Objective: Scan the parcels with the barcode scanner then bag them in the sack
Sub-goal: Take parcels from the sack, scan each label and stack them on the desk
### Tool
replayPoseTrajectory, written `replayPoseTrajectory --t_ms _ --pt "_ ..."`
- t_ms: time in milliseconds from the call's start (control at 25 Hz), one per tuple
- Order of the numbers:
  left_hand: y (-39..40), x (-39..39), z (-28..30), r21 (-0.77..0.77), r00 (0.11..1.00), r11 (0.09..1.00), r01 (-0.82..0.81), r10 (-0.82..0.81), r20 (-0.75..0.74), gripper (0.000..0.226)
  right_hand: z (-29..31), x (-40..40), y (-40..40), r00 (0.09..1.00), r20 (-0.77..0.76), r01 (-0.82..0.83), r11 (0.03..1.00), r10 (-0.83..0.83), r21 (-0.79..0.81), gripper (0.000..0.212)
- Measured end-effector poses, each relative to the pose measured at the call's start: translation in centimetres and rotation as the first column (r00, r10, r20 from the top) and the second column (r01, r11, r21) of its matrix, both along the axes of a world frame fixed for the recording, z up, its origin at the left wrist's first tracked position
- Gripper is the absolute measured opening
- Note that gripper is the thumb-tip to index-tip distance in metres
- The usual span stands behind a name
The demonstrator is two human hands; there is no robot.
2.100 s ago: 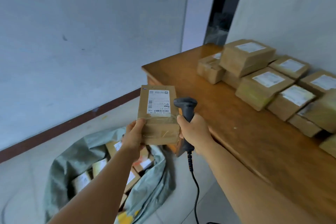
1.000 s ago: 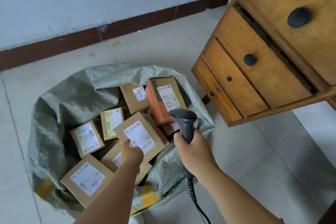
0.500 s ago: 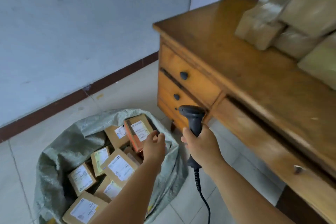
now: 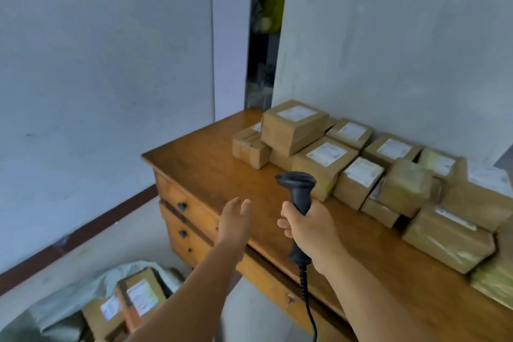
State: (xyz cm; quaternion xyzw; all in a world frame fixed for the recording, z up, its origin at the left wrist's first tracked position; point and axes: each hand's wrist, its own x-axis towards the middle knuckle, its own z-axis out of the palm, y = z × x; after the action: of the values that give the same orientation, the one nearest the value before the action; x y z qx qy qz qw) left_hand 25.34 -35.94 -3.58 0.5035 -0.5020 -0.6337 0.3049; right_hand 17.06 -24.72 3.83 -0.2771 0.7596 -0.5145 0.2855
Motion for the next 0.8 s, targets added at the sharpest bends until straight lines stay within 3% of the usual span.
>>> replayPoseTrajectory --t_ms 280,560,680,800 --pt "-4.5 -8.3 5.8 -0.154 0.992 0.983 0.102 -0.088 0.09 0.052 5.0 -6.4 -1.8 0.993 -0.079 0.078 0.996 -0.082 -0.049 0.021" --pt "-16.1 -16.4 8.1 -0.245 0.966 0.94 0.239 -0.205 0.158 0.061 8.6 -12.7 -10.3 0.978 -0.094 0.184 0.982 -0.186 -0.035 0.026" --pt "-20.1 -19.0 8.9 -0.292 0.947 0.917 0.273 -0.202 0.251 0.067 9.5 -14.6 -14.3 0.976 -0.074 0.203 0.979 -0.204 -0.021 0.029" --pt "-23.4 -21.2 9.0 -0.36 0.909 0.861 0.36 -0.235 0.345 0.06 9.7 -16.3 -17.2 0.973 -0.071 0.22 0.975 -0.218 0.019 0.023"
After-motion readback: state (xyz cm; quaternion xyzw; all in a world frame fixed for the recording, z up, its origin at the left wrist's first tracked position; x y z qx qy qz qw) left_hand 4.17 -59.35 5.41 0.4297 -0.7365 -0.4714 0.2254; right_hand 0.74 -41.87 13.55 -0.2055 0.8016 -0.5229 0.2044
